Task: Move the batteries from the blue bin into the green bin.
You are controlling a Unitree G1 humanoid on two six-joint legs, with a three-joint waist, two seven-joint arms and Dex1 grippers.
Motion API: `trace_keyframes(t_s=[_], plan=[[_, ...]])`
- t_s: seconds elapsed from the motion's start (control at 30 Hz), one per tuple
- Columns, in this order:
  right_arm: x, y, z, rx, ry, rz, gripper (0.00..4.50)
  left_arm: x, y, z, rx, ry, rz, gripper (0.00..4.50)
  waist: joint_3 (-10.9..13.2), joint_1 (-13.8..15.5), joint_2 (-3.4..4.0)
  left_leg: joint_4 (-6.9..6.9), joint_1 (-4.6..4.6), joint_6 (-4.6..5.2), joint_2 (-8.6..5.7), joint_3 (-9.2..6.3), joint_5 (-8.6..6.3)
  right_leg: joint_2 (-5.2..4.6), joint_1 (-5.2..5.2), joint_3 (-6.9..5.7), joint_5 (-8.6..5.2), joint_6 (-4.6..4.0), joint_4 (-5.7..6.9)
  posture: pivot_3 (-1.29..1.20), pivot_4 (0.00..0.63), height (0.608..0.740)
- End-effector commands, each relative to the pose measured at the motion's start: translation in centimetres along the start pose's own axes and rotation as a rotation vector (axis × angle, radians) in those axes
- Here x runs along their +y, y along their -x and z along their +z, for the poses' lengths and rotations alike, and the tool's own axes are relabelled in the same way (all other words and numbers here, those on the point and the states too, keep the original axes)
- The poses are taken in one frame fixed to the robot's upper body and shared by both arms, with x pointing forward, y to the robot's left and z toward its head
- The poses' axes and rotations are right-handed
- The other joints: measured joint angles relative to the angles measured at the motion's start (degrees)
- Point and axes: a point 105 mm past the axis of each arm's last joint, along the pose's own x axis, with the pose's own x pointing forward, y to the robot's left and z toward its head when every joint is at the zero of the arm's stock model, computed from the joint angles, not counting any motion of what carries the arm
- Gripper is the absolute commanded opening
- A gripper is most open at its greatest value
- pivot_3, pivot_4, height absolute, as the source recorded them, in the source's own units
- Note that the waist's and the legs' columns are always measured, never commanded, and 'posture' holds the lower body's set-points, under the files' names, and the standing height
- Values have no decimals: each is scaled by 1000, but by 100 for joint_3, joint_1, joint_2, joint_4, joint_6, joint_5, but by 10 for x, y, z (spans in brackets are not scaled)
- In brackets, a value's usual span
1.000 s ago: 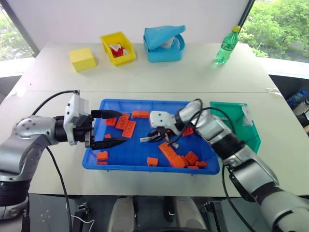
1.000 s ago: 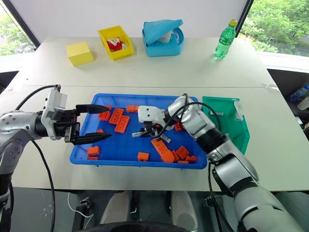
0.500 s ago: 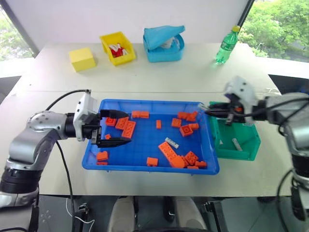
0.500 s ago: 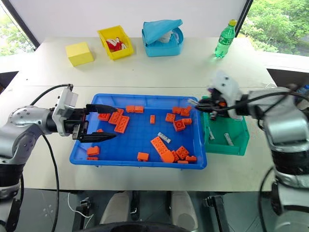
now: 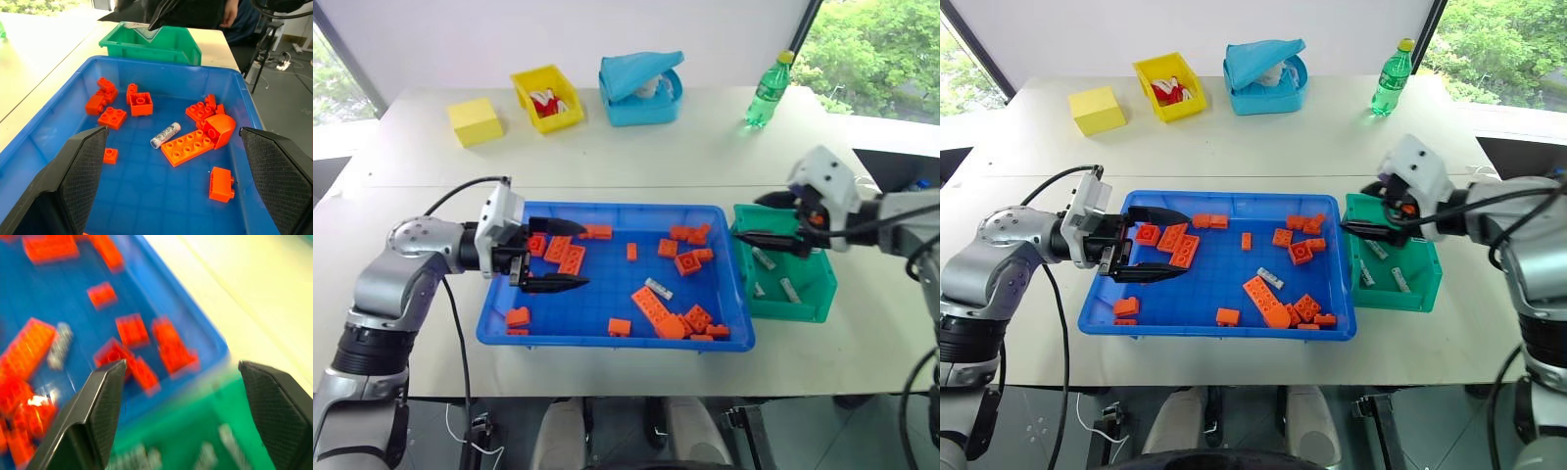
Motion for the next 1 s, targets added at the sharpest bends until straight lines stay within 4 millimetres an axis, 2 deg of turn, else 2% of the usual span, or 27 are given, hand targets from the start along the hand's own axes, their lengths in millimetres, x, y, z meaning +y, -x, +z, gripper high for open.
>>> trace_keyframes(t_s=[0.03,0.17,0.4,0.43,0.47,0.57,1.0], plan=[[27,-25,13,-24,80,130,3897,1,2,11,-1,-44,11,4500,0,5,0,0,-1,0,0,0,0,0,0,0,0,0,-1,0,150,736],[46,-45,-4,41,129,215,3897,0,4,13,1,-47,25,4500,1,41,-1,1,-6,0,-1,0,0,-4,0,-3,-1,1,-2,0,150,736],[60,-66,-28,100,143,257,3897,-4,8,13,11,-37,49,4500,1,7,-5,5,-7,0,-2,3,0,-6,1,-2,0,2,-5,0,150,736],[60,-68,-28,101,136,258,3391,-5,8,14,11,-37,51,4500,1,6,-4,5,-6,0,-1,3,0,-4,1,-2,0,1,-4,0,150,736],[60,-70,-29,100,130,257,3111,-5,8,14,11,-37,53,4500,1,7,-4,4,-6,0,-1,2,0,-3,0,-2,0,2,-2,0,150,736],[60,-73,-29,100,123,256,1571,-5,8,15,12,-36,58,4500,1,17,-4,4,-6,0,-1,2,0,-3,0,-3,0,1,-1,0,150,736],[76,-79,-38,111,89,292,1571,-5,9,17,16,-38,68,4500,1,19,-5,5,-5,0,-1,3,0,-4,0,-3,0,1,-2,0,150,736]])
